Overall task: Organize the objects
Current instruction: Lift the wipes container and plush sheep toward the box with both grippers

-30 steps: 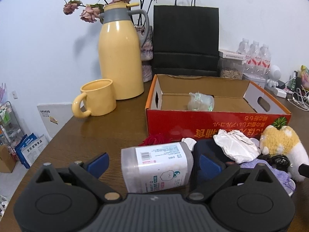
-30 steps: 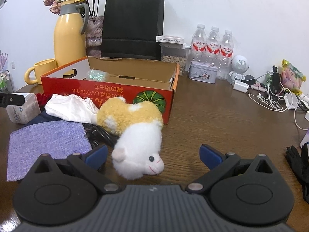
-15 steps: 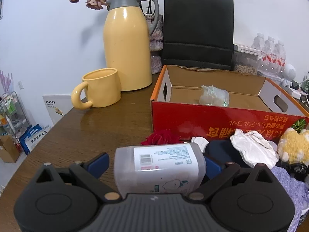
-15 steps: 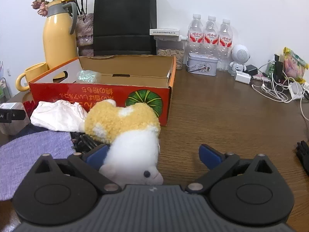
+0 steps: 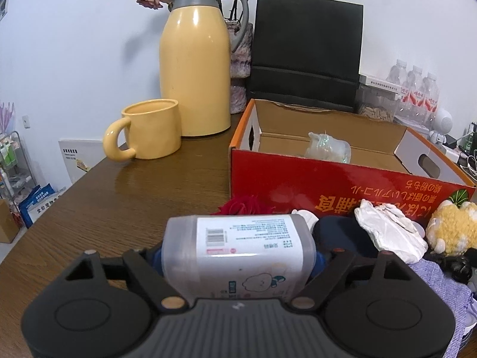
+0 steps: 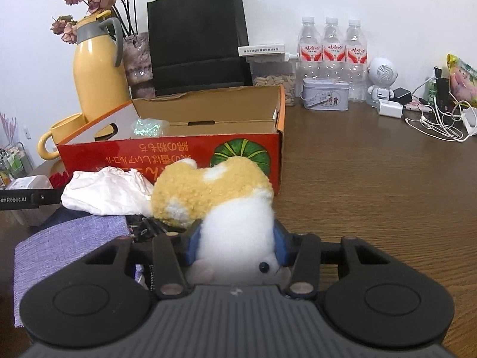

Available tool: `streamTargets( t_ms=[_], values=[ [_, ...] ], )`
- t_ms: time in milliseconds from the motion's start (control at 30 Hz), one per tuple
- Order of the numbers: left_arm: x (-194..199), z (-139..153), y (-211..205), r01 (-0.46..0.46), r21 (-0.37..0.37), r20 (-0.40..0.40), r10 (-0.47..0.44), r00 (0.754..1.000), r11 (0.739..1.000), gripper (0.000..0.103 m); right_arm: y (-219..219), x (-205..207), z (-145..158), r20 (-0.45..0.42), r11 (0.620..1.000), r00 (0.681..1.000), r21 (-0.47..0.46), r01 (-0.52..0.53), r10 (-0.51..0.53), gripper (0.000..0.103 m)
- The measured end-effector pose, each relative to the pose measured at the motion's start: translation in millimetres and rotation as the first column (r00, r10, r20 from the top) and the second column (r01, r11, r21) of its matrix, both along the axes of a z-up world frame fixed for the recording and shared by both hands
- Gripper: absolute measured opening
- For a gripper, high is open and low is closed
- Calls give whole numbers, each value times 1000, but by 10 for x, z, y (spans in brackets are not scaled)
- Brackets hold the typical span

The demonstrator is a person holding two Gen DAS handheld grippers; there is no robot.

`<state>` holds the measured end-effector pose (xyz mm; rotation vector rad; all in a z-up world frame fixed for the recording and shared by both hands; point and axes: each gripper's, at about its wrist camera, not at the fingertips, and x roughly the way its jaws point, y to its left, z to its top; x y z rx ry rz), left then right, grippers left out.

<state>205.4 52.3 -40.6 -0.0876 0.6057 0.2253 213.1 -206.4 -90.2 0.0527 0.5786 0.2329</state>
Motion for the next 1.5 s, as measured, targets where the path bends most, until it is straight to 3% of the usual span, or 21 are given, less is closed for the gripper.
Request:
streamTargets(
  t_ms=[467,833,1500],
  values=[
    [-202,109,7,-11,-2,90,11,996,1000,84,-97,-219,98,107,997,992,52,55,-60,46],
    [-233,415,-94,32,24,141,-35,989,999,84,-19,-258,316,165,999,985,33,41,-46,46],
    [315,965,-465,115,51,201,-123,972,992,84,346,352,774,188,1000,982,25,-18,13,47]
  ],
)
